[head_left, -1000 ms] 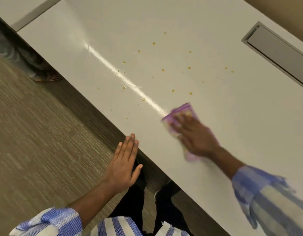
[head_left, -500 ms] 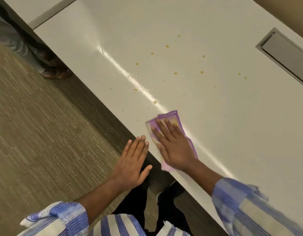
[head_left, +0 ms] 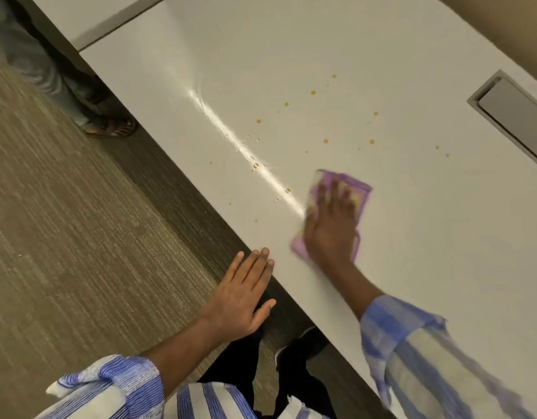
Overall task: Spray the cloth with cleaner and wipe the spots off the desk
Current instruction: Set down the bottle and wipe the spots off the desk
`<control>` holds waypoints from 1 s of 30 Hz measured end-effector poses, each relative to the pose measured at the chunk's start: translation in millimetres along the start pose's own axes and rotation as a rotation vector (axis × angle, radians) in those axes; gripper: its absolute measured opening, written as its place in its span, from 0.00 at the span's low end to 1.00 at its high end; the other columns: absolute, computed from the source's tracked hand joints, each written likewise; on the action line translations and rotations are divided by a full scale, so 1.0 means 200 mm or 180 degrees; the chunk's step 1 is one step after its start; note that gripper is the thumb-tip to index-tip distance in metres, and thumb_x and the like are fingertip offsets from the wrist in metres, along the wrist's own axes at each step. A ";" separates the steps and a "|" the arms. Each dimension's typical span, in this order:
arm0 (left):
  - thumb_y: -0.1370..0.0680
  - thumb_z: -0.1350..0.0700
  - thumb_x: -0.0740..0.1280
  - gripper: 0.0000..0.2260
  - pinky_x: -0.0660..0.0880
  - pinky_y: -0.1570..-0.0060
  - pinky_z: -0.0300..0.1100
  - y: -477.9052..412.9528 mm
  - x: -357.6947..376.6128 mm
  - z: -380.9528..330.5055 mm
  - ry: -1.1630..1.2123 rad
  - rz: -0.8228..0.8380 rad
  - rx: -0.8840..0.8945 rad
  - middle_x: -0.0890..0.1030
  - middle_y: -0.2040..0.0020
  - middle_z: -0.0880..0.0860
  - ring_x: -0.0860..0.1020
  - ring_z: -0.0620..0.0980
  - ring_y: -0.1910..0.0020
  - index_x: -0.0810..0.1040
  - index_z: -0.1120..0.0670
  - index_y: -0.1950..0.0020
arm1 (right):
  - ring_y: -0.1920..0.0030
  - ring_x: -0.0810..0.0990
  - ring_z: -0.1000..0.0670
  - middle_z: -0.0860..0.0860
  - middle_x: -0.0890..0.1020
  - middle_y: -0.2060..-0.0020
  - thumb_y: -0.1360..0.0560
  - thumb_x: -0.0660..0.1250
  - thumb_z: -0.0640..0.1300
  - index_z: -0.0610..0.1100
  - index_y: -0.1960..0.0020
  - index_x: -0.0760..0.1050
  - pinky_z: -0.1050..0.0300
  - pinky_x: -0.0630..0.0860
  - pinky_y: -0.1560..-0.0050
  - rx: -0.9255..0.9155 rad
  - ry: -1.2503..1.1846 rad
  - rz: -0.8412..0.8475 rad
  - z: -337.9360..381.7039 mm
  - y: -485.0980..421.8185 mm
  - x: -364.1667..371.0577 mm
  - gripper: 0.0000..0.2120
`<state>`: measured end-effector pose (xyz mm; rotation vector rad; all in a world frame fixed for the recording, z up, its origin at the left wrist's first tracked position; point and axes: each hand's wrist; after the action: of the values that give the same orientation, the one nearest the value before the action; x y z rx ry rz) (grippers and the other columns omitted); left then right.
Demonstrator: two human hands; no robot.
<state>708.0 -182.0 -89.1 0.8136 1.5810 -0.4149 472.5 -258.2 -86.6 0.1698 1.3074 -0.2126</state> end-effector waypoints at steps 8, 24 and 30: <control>0.17 0.40 0.57 0.31 0.57 0.23 0.60 -0.04 -0.03 0.02 -0.0019 -0.0165 0.0097 0.66 0.21 0.63 0.65 0.61 0.23 0.67 0.61 0.23 | 0.17 0.55 0.42 0.45 0.59 0.18 0.15 0.52 0.51 0.46 0.18 0.60 0.40 0.54 0.18 -0.2161 0.0258 0.0740 -0.52 0.04 -0.14 0.27; 0.17 0.45 0.59 0.28 0.69 0.29 0.63 -0.18 0.02 -0.33 0.0447 -0.0581 -0.1434 0.72 0.28 0.69 0.67 0.68 0.27 0.73 0.68 0.31 | 0.16 0.51 0.44 0.48 0.56 0.17 0.15 0.55 0.51 0.49 0.17 0.58 0.41 0.52 0.18 -0.1940 -0.0273 0.0718 -0.39 0.18 -0.07 0.27; 0.18 0.44 0.59 0.31 0.62 0.25 0.63 -0.23 0.08 -0.45 0.0568 -0.0756 -0.1743 0.62 0.22 0.69 0.59 0.67 0.21 0.68 0.68 0.25 | 0.19 0.61 0.40 0.46 0.63 0.19 0.16 0.51 0.52 0.48 0.19 0.64 0.41 0.58 0.20 -0.1155 0.0017 0.0397 -0.96 -0.09 -0.25 0.26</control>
<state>612.4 -147.9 -95.6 0.2475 1.8473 -0.0628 276.2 -227.0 -86.7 -0.0570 1.3136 0.1322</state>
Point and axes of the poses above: each hand's wrist, its own y-axis away from the middle knuckle, its own x-axis out of the palm, z = x × y
